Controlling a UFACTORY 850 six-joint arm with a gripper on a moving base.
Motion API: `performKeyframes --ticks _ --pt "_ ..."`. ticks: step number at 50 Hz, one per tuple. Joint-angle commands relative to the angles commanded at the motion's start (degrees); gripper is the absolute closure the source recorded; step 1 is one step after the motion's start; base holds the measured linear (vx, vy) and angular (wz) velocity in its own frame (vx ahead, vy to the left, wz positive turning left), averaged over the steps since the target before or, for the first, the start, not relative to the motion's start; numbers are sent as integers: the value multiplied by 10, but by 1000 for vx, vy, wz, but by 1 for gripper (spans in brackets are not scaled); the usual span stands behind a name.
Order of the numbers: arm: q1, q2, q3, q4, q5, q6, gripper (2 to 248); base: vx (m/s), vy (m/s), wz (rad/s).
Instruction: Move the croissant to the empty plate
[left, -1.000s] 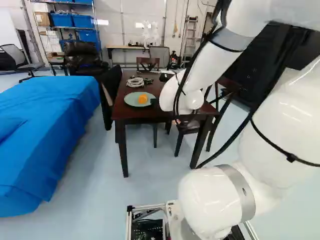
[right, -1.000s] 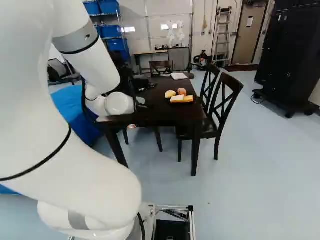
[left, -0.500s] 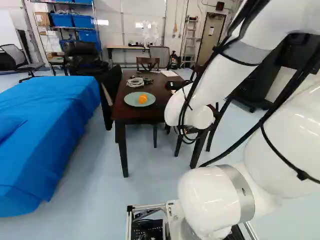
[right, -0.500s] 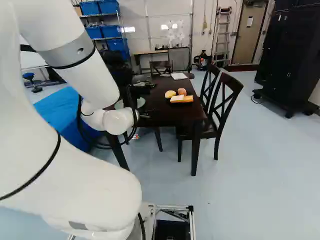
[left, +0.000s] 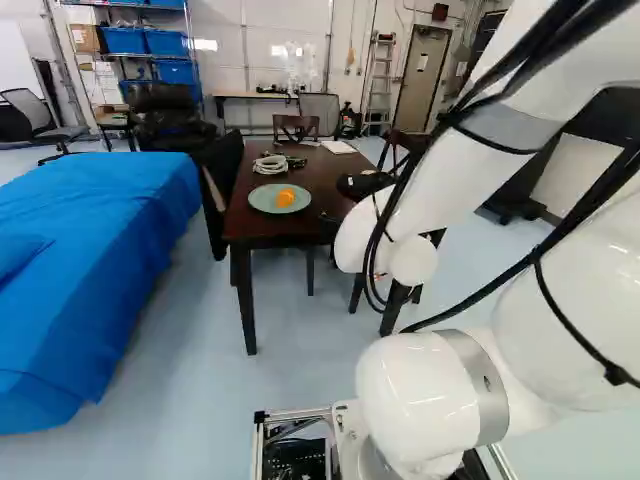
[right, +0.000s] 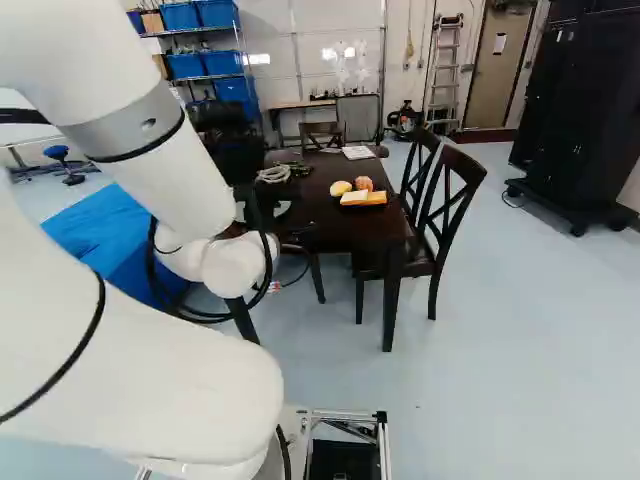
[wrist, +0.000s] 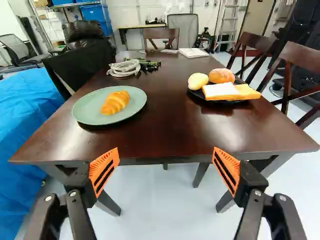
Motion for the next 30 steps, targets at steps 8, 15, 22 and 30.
performKeyframes --ticks 8,15,22,30 --pt "-2 6 10 3 11 -6 3 0 0 0" --pt "-4 9 16 5 18 -9 3 0 0 0" --pt "-4 10 19 6 21 -11 3 0 0 0" --pt "-5 11 20 6 22 -11 3 0 0 0"
